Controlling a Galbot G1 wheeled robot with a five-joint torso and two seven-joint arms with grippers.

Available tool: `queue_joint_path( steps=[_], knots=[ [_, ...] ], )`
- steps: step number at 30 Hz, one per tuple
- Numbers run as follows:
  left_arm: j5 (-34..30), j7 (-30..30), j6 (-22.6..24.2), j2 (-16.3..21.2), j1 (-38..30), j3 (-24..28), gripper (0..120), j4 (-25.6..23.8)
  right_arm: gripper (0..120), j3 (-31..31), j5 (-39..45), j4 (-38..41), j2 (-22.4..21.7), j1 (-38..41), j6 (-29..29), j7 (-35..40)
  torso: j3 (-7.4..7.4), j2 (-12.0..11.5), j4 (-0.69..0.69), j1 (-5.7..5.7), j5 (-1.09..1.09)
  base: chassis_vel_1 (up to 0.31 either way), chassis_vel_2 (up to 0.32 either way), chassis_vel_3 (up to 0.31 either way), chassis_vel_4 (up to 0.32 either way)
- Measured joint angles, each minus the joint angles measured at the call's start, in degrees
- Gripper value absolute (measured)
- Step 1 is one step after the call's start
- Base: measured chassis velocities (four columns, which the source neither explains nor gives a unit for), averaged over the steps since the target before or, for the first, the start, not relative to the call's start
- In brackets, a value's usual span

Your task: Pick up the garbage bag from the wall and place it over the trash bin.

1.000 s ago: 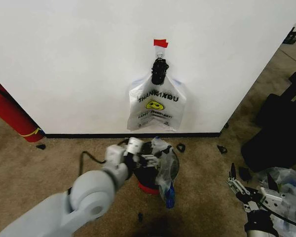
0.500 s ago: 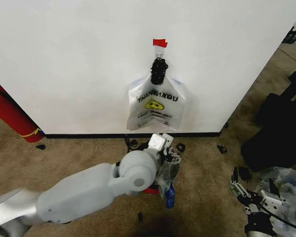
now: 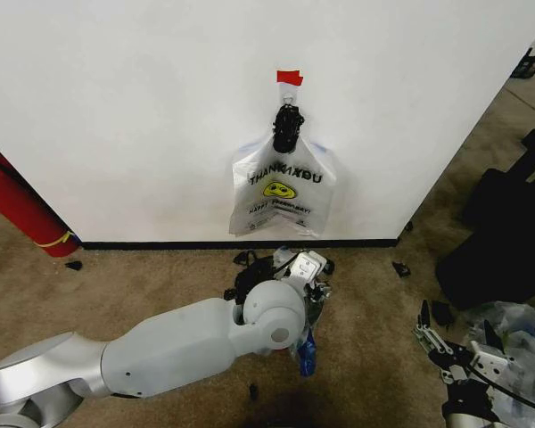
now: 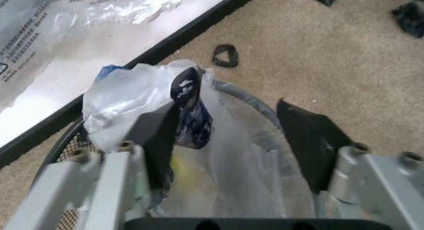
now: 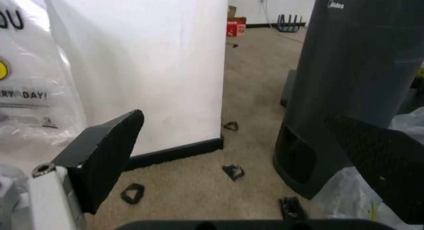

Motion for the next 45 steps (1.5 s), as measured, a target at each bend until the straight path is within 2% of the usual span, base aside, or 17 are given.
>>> queue_joint_path(
  steps=[1,7,9,16,24,28,31,32,38,43,44,45],
  knots=[
    [0.00,0.00,0.00,0.00,0.00,0.00,56,0.00,100,0.00,0.00,0.00,0.00,0.00,0.00,0.00,0.00,0.00,0.00,0.00,0.00,0.000,0.000,0.000,0.000],
    [2.34,0.11,-0.05,-0.23,0.38,0.22,30,1.27,100,-0.51,0.00,0.15,0.06,0.11,0.10,-0.97,0.00,0.00,0.00,0.00,0.00,0.000,0.000,0.000,0.000],
    [2.49,0.09,-0.06,-0.18,0.41,0.22,27,1.41,100,-0.53,-0.01,0.17,0.06,0.11,0.10,-1.08,0.00,0.00,0.00,0.00,0.00,0.000,0.000,0.000,0.000],
    [2.62,0.02,-0.10,0.54,0.57,-0.35,0,1.87,100,-0.56,0.01,0.20,-0.33,0.54,-0.30,-1.37,-0.01,0.00,0.00,0.00,0.00,0.000,0.000,0.000,0.000],
    [2.62,0.01,-0.10,1.32,2.51,-2.91,0,1.13,100,-0.60,1.71,0.23,-1.51,1.20,-2.23,-1.45,0.00,0.00,-0.02,0.00,-0.01,0.000,0.000,0.000,0.000],
    [2.63,0.34,-0.11,4.65,4.74,-5.91,0,-1.24,100,-1.59,6.65,0.54,-4.28,3.85,-8.44,-1.82,0.00,0.00,0.00,0.00,-0.01,0.000,0.000,0.000,0.000],
    [3.15,1.05,-0.37,7.42,6.98,-8.12,0,-2.97,100,-3.06,10.98,0.84,-7.97,7.98,-16.01,-1.56,0.00,0.00,0.01,0.00,-0.01,0.000,0.000,0.000,0.000],
    [3.15,1.05,-0.37,7.42,6.98,-8.12,0,-2.97,100,-3.06,10.98,0.84,-7.97,7.98,-16.01,-1.56,0.00,0.00,0.01,0.00,-0.01,0.000,0.000,0.000,0.000],
    [5.03,2.12,-0.95,8.92,11.42,-12.09,0,-5.07,100,-4.47,23.17,0.28,-19.14,16.70,-26.69,-2.17,0.00,0.00,0.00,0.00,-0.01,0.000,0.000,0.000,0.000],
    [6.10,3.54,-1.71,8.49,11.29,-12.03,0,-4.17,100,-5.31,27.55,-2.42,-22.92,20.73,-30.29,-5.13,0.00,0.00,0.05,0.00,0.00,0.000,0.000,0.000,0.000],
    [6.06,4.20,-1.97,7.80,9.86,-10.84,0,-3.37,100,-5.27,27.70,-2.84,-23.10,20.97,-30.80,-5.48,0.00,0.00,0.03,0.00,0.00,0.000,0.000,0.000,0.000],
    [6.02,4.80,-2.22,7.25,8.76,-9.95,0,-2.93,100,-5.43,28.19,-3.43,-23.30,21.59,-31.60,-5.49,0.00,0.00,-0.10,0.00,-0.02,0.000,0.000,0.000,0.000]
  ],
)
